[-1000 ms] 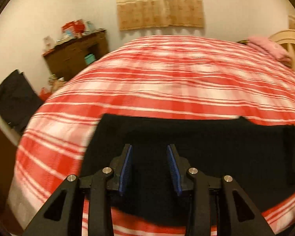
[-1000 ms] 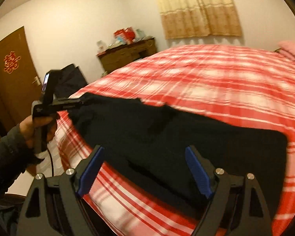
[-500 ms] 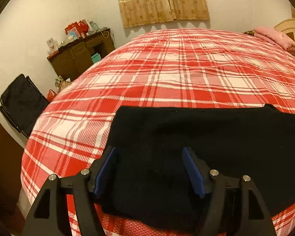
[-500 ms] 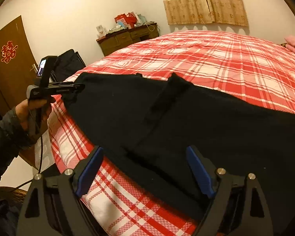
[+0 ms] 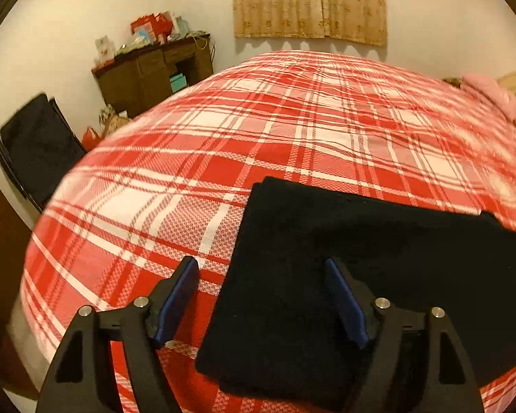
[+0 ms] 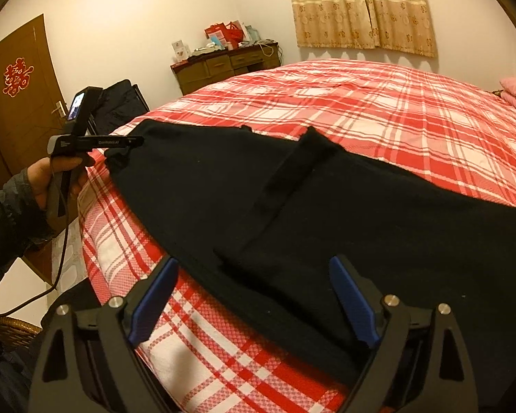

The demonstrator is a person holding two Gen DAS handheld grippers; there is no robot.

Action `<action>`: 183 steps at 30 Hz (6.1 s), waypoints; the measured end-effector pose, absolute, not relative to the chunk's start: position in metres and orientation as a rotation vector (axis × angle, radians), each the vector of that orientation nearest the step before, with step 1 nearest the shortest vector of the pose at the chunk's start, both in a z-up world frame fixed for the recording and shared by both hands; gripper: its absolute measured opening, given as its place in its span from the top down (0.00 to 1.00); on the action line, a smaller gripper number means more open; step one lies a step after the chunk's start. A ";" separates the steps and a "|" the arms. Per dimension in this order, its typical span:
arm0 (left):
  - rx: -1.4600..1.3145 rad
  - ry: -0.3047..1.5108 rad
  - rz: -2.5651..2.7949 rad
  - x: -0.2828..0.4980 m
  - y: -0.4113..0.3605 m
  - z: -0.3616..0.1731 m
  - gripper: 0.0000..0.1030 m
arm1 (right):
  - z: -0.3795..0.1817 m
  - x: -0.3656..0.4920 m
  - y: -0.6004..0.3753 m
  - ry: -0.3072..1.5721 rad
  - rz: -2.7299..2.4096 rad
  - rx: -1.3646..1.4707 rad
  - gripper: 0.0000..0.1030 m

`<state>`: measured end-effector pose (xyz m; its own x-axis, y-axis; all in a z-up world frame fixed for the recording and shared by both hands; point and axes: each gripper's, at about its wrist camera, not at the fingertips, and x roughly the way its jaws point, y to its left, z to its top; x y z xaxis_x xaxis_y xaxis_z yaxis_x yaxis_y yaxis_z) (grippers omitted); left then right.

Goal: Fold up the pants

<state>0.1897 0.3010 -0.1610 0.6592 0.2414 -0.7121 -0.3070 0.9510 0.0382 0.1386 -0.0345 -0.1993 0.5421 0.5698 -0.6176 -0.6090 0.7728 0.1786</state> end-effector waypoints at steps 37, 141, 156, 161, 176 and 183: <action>-0.218 0.825 0.055 0.183 0.311 -0.152 0.78 | -0.200 0.135 -0.032 0.703 0.693 -0.068 0.09; -0.206 0.730 -0.058 0.176 0.050 -0.148 0.36 | -0.144 0.118 -0.187 0.784 0.346 0.130 0.40; -0.172 0.729 -0.031 0.176 0.049 -0.150 0.36 | -0.137 0.114 -0.186 0.757 0.303 0.133 0.55; -0.164 0.743 -0.019 0.177 0.051 -0.155 0.34 | -0.150 0.120 -0.171 0.859 0.338 0.088 0.55; -0.229 0.781 0.005 0.179 0.063 -0.161 0.11 | -0.143 0.120 -0.190 0.807 0.336 0.111 0.91; -0.200 0.793 0.006 0.180 0.060 -0.166 0.09 | -0.156 0.133 -0.202 0.880 0.312 0.106 0.91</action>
<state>0.1797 0.0605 -0.1657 0.7027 -0.0694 -0.7081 -0.0806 0.9810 -0.1762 0.1327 -0.2018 -0.1562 0.5956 0.3112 -0.7406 -0.2244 0.9497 0.2185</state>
